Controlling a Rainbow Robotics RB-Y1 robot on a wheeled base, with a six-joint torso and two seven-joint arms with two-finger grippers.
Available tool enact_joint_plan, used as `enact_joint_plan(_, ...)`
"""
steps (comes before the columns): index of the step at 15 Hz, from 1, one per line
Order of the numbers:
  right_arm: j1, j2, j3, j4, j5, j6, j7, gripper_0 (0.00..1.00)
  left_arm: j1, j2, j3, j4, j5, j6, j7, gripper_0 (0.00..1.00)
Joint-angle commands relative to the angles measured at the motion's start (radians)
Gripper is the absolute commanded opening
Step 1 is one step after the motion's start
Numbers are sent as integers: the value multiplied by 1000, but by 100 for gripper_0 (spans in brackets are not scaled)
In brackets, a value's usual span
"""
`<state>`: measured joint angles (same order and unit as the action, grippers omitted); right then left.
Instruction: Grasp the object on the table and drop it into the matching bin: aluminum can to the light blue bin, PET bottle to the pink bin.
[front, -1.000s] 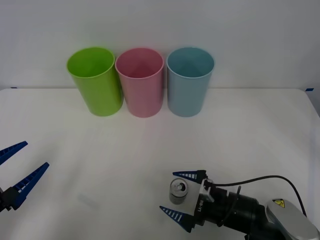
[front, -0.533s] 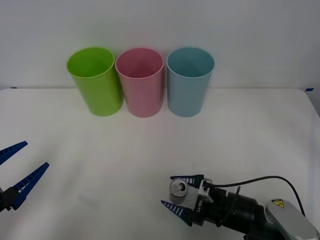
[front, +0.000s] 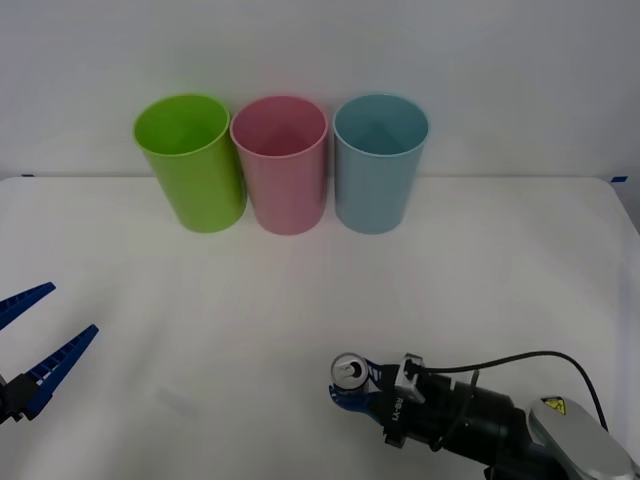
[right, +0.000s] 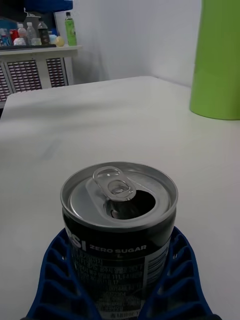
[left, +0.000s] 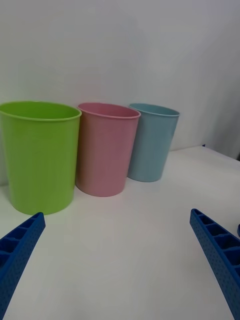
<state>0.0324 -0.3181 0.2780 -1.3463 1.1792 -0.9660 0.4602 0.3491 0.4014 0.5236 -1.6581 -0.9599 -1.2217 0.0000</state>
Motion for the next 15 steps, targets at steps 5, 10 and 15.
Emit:
enact_joint_plan(5, 47, -7, -42, -94, -52, 6, -21, 0, 0, 0, 0, 0, 0, 0, 0, 100)
enact_joint_plan(10, 184, -41, -100, -336, -102, 75, -144, 0, 0, 0, 0, 0, 0, 0, 0, 100)
enact_joint_plan(15, 337, -41, -221, -616, -105, 147, -382, 0, 0, 0, 0, 0, 0, 0, 0, 100)
